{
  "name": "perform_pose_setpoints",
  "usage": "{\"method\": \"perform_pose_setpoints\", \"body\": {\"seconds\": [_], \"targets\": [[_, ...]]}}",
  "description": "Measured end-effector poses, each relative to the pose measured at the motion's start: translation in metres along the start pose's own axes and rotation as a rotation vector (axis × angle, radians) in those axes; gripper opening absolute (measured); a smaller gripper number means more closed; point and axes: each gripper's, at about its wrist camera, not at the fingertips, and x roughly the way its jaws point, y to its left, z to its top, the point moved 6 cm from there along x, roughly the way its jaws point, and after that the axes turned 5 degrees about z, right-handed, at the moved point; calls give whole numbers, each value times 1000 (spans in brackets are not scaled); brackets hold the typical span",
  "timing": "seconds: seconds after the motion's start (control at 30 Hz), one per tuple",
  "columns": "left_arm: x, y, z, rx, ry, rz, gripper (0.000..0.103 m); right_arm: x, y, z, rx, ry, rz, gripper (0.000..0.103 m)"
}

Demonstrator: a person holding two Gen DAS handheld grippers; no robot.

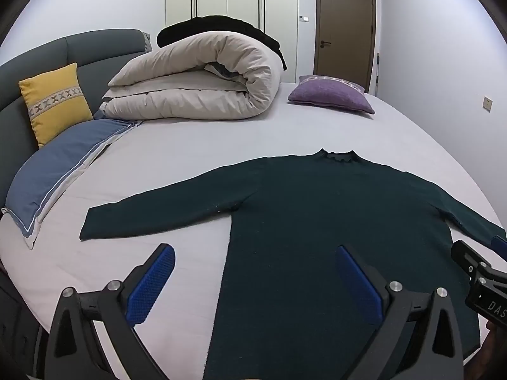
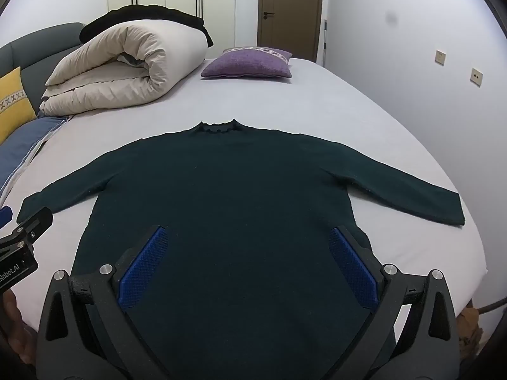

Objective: Fold small clothes

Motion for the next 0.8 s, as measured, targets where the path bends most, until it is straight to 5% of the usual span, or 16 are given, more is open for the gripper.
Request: {"method": "perform_pose_setpoints", "body": {"seconds": [0.8], "targets": [[0, -1, -3, 6, -7, 16, 103, 0, 2, -1, 7, -1, 0, 103]]}}
